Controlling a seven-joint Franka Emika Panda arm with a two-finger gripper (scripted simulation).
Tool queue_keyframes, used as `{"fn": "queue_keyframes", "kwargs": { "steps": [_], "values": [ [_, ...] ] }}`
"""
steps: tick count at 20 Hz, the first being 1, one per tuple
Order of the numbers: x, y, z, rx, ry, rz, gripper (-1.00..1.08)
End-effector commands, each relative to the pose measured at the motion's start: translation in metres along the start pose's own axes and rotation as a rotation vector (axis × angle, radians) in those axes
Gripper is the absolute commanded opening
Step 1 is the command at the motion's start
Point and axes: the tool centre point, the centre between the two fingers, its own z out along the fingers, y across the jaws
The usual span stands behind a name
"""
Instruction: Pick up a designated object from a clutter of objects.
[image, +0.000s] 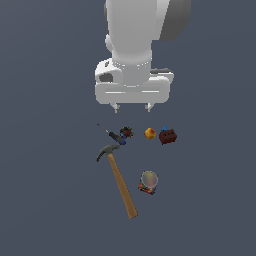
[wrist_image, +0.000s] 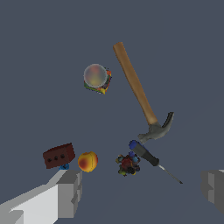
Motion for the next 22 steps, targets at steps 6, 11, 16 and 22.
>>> {"fn": "queue_keyframes", "kwargs": {
  "steps": [6, 11, 16, 22],
  "values": [
    [0.002, 0.007, -0.012, -0.013, 0.012, -0.007, 1.00],
    [0.002, 0.011, -0.019, -0.020, 0.018, -0.011, 1.00],
    [0.007, 0.009, -0.014, -0.020, 0.018, -0.002, 1.00],
    [0.024, 0.004, 0.001, -0.020, 0.017, 0.028, 1.00]
  ]
}}
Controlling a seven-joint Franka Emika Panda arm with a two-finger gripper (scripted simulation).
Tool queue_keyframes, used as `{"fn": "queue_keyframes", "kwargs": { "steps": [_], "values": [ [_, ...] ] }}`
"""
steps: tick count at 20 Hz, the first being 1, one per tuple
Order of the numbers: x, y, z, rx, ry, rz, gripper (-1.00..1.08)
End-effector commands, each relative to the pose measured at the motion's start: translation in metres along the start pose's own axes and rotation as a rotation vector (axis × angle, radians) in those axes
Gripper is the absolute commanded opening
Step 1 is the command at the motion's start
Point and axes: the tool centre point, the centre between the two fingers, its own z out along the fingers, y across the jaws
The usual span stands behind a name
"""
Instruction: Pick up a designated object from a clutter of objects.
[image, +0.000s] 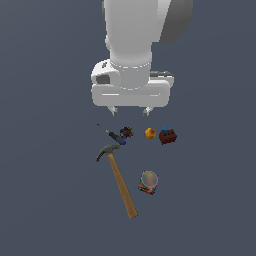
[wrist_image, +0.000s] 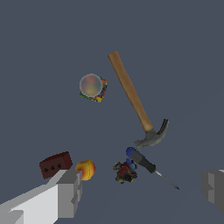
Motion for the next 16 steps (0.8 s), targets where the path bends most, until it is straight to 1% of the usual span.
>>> {"fn": "queue_keyframes", "kwargs": {
  "steps": [1, 8, 16],
  "values": [
    [0.008, -0.003, 0.009, 0.000, -0.001, 0.016, 1.00],
    [0.042, -0.018, 0.046, -0.002, -0.003, 0.083, 1.00],
    [0.083, -0.042, 0.111, -0.005, -0.005, 0.180, 1.00]
  ]
}}
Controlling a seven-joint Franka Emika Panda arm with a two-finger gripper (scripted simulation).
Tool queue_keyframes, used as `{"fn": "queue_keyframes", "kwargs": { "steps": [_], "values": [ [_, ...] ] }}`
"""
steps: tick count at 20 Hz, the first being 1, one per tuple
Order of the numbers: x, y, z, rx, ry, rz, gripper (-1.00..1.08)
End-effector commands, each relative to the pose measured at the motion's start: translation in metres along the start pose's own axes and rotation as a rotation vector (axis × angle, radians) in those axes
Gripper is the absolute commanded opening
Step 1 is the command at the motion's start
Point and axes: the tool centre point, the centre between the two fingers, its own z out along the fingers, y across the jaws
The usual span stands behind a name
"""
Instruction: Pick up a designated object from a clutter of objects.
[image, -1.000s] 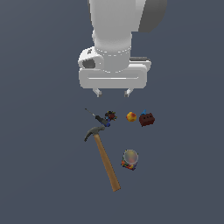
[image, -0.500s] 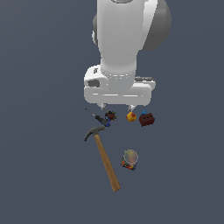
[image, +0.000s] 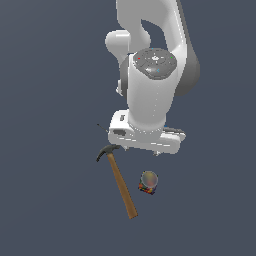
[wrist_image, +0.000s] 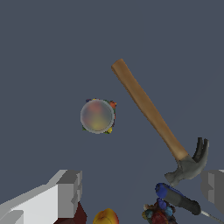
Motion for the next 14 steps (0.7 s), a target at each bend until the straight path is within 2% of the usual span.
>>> {"fn": "queue_keyframes", "kwargs": {
  "steps": [1, 8, 14],
  "values": [
    [0.010, -0.010, 0.022, -0.001, 0.000, 0.031, 1.00],
    [0.029, -0.032, 0.076, -0.005, -0.001, 0.103, 1.00],
    [0.036, -0.044, 0.106, -0.008, -0.001, 0.139, 1.00]
  ]
}}
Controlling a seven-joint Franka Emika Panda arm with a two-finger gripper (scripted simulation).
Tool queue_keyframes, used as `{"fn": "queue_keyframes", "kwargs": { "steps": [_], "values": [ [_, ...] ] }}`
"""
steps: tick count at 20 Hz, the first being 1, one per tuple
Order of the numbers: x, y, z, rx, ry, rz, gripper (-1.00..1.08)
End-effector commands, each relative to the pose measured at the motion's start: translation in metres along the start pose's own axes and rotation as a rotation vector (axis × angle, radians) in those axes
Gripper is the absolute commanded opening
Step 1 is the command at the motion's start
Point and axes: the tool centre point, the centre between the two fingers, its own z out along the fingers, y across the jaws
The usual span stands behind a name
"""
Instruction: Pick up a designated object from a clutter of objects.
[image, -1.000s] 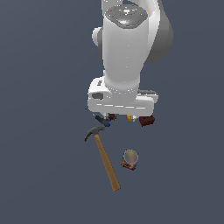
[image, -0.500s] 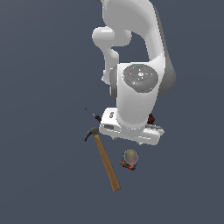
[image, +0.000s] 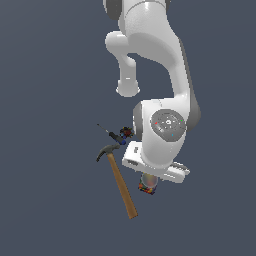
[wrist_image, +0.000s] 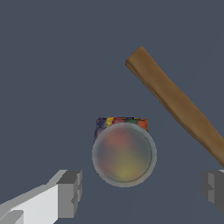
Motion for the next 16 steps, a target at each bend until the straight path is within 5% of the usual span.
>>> {"fn": "queue_keyframes", "kwargs": {
  "steps": [1, 16],
  "values": [
    [0.002, -0.004, 0.010, 0.000, 0.001, 0.013, 1.00],
    [0.002, -0.007, 0.045, -0.001, 0.001, 0.023, 1.00]
  ]
}}
